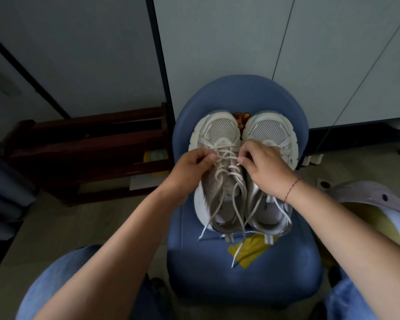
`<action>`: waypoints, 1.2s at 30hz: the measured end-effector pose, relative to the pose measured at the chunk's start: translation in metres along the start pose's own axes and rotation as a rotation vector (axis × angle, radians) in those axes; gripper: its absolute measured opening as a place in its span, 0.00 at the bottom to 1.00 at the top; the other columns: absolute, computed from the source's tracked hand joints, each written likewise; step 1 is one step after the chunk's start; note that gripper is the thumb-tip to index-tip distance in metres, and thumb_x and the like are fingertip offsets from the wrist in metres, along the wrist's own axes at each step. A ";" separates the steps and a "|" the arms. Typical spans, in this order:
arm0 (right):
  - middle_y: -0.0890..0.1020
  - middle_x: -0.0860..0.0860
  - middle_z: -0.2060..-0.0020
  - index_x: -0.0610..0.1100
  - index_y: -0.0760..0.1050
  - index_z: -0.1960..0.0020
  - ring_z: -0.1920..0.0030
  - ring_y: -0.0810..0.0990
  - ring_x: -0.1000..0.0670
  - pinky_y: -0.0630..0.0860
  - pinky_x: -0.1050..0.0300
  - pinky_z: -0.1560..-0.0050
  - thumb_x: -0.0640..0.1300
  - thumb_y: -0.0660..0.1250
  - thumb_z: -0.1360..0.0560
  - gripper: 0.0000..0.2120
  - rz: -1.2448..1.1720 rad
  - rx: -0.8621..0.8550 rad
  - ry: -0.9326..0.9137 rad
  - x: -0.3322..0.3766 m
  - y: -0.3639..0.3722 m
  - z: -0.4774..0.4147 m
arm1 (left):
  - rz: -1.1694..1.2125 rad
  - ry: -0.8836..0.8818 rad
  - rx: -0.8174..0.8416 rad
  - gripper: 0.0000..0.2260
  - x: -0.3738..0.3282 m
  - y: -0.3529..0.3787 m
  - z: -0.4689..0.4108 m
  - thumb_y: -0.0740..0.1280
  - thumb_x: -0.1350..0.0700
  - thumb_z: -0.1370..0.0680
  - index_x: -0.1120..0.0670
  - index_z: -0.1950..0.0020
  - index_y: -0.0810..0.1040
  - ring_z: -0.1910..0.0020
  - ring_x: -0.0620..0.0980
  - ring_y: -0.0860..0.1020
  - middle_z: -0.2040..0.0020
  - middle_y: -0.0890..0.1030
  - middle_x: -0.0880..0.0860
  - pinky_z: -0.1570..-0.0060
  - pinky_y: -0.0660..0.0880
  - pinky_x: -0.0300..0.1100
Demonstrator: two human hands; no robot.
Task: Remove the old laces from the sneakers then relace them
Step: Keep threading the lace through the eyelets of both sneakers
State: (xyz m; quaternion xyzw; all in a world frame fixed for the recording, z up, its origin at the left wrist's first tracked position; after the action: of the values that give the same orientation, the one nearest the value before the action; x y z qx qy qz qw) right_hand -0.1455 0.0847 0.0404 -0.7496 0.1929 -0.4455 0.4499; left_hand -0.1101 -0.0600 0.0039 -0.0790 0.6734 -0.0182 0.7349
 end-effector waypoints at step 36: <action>0.74 0.54 0.57 0.44 0.72 0.49 0.54 0.75 0.50 0.65 0.54 0.50 0.39 0.63 0.24 0.05 0.145 -0.148 -0.031 0.007 -0.005 0.002 | 0.202 0.030 -0.055 0.10 0.000 -0.003 0.006 0.64 0.69 0.21 0.55 0.57 0.72 0.67 0.41 0.75 0.65 0.76 0.51 0.62 0.73 0.32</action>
State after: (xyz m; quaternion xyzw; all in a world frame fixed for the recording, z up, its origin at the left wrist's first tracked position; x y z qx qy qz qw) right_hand -0.1406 0.0834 0.0481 -0.7715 0.2723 -0.3847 0.4274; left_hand -0.1037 -0.0626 0.0048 -0.0308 0.6890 0.0733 0.7204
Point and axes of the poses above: each hand's wrist, its own z-axis away from the middle knuckle, its own y-axis out of the palm, x = y × z, the point moved 8 cm from there along -z, towards the middle knuckle
